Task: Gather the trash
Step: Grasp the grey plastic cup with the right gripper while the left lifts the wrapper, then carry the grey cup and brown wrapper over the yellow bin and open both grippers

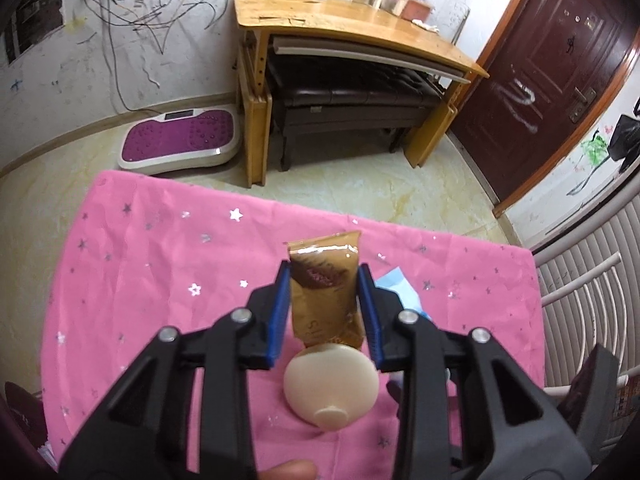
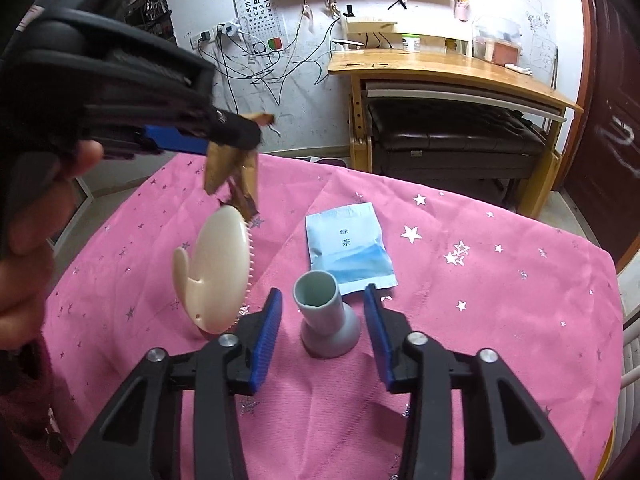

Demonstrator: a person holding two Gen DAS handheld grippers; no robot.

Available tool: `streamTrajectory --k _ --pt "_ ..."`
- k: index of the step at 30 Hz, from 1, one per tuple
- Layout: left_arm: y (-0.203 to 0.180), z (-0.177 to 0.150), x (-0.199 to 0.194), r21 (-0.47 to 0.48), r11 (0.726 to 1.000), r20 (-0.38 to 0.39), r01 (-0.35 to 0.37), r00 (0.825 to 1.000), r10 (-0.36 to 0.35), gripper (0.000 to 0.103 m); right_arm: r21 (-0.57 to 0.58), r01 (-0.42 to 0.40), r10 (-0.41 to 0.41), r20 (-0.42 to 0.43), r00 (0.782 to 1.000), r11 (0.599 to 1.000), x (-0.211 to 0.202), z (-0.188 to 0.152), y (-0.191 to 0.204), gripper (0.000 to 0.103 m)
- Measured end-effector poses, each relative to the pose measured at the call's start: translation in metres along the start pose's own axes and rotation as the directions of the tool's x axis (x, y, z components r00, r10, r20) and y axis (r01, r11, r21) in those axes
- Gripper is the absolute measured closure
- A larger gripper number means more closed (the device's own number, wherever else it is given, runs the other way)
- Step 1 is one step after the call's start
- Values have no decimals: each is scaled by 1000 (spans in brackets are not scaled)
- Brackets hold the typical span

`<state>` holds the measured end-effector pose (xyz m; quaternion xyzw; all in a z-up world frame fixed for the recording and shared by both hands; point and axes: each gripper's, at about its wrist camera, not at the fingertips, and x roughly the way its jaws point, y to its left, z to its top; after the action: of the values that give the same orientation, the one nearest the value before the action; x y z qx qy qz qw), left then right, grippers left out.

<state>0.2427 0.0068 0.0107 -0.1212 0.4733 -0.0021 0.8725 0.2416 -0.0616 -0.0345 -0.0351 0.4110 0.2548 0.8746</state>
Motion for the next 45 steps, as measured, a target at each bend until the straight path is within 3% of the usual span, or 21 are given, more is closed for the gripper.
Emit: streamTrajectory --k 3,9,21,34,45 --pt "1 0 -12 0 1000 27 -8 1000 8 72 -11 -3 3 -4 1000 1000 2 -1 2 87" --pt "-3 -4 -38 7 1000 68 -11 998 10 72 -3 0 0 24 1000 1000 -8 -4 2 88" --pt "-22 -16 -81 35 999 138 -35 990 30 72 39 -7 2 140 990 999 -66 -12 -12 88" --pt "-76 -38 -99 129 991 161 -37 987 16 72 138 49 -80 230 970 989 -134 -43 -53 88" --pt "-150 -67 -88 247 969 116 14 992 -44 72 259 126 -200 283 938 958 -187 -88 -105 87"
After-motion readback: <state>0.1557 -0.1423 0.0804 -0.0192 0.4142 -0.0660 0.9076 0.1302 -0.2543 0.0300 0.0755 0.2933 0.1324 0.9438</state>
